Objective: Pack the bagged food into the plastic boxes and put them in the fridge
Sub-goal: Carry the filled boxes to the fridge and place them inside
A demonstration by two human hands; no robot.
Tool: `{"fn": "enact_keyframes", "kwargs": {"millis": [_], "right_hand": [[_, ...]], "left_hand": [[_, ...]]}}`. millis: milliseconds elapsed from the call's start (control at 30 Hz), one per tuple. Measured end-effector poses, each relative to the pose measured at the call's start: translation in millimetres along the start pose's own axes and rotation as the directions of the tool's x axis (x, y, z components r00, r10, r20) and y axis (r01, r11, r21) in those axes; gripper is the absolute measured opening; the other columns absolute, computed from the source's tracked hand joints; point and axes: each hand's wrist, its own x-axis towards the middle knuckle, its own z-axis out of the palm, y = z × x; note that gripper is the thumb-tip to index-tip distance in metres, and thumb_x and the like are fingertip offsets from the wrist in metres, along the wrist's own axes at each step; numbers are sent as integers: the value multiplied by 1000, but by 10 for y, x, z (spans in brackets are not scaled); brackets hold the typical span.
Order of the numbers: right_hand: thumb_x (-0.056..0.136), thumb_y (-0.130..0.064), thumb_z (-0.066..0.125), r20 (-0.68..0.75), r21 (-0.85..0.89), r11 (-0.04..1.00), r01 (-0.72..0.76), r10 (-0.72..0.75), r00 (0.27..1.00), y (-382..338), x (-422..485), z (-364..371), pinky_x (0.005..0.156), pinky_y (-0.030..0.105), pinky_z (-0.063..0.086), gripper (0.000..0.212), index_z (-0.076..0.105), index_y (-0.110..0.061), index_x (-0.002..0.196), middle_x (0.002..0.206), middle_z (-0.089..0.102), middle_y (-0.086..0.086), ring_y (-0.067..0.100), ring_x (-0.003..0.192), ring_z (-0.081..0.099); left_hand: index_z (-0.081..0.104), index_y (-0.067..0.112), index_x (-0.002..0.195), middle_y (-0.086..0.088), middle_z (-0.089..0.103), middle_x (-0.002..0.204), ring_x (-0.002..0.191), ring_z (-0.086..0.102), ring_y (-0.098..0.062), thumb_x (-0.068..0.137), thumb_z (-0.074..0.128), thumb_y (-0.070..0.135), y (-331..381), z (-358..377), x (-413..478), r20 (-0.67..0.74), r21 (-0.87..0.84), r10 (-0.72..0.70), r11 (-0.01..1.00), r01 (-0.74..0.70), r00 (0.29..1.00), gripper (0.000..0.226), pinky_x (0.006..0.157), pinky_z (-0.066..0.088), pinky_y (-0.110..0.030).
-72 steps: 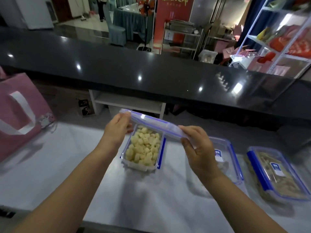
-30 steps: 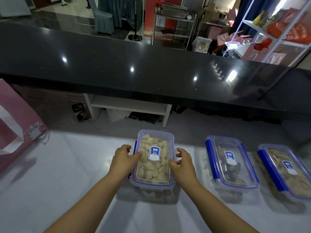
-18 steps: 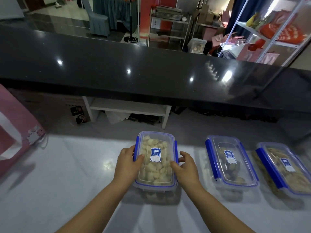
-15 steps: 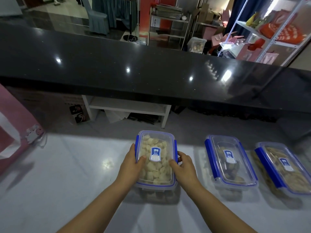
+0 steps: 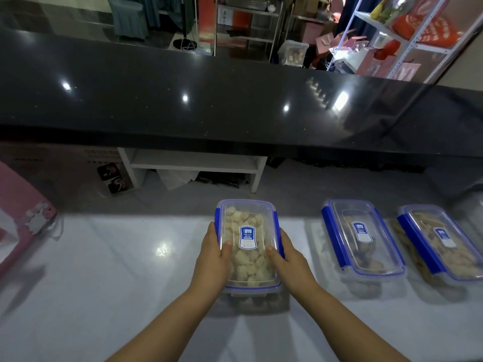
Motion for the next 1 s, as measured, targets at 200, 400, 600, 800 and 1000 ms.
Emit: {"fn": "enact_keyframes", "kwargs": {"millis": [200,400,600,800,1000], "right_hand": [[97,-38,44,-27,87,996,-27,29,999,60,-15,108,85,24,54,45,28,-50,138,118,61,-17,4,105,62],[91,-32,58,-243,200,978,52,-2,970,93,-302,-219,92,30,52,55,33,-50,136,123,58,-21,-1,111,57],[88,-30,59,-461,383,908,168,30,887,191,-874,-959,80,28,56,50,43,-41,133,113,66,-20,4,104,63],[92,-19,56,-678,372,901,222,100,728,828,-1675,-1778,86,28,53,46,46,-38,133,116,65,-17,6,107,62],[93,-16,55,-784,414,880,232,215,582,1643,-2861,-2775,89,37,55,45,47,-35,133,116,67,-9,11,105,65]], "left_hand": [[36,50,112,20,57,106,94,58,-3,96,43,25,44,-60,-45,-3,-62,-3,998,3,1000,31,74,48,-25],[35,59,117,29,55,108,96,56,3,93,46,27,448,160,-167,71,-125,86,989,-77,994,42,77,47,-26],[38,58,122,24,58,116,104,58,-1,92,52,28,940,864,-430,231,-231,200,962,-146,952,45,86,52,-31],[39,59,122,22,58,118,106,58,-4,88,57,28,1345,1952,-1045,445,-258,309,943,-209,841,49,88,53,-40],[51,44,108,19,65,103,90,63,3,79,66,16,1658,3282,-2076,652,-277,302,949,-152,696,43,77,54,-27]]}}
